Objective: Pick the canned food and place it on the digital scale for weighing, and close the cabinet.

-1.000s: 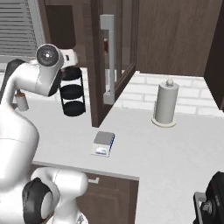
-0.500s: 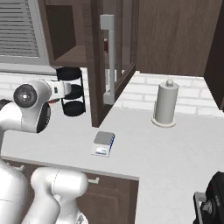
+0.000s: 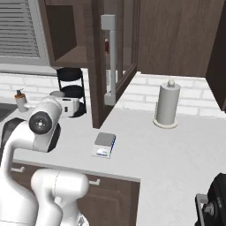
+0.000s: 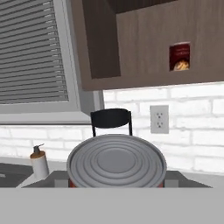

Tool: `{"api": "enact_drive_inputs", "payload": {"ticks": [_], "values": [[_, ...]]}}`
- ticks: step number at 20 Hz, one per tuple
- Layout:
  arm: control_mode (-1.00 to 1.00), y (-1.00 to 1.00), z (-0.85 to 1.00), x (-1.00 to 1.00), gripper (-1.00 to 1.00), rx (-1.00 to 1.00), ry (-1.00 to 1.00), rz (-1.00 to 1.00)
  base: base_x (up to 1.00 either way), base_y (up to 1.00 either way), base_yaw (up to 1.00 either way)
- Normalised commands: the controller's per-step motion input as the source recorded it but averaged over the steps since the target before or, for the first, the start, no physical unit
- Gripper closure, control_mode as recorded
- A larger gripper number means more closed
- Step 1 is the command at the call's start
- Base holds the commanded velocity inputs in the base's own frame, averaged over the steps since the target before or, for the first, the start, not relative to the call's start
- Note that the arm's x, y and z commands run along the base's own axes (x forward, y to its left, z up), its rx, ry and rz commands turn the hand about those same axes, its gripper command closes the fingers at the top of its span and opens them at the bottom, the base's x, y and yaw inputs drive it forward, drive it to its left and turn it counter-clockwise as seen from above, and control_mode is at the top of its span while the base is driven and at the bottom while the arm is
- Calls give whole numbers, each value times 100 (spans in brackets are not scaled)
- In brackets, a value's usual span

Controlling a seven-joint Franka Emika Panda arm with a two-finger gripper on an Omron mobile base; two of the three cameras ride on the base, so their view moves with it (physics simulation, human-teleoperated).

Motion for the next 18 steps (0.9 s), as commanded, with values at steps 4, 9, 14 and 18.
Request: {"api": "enact_drive_inputs", "payload": {"ticks": [4,9,14,18], "values": [[-100,-25,-16,0,100,0,-3,0,0,0,0],[-100,-27,-18,1,100,0,0,0,0,0,0],[-100,-24,-34,29,100,0,0,4,0,0,0],[-100,-9,-47,28,100,0,-3,10,0,0,0]]}}
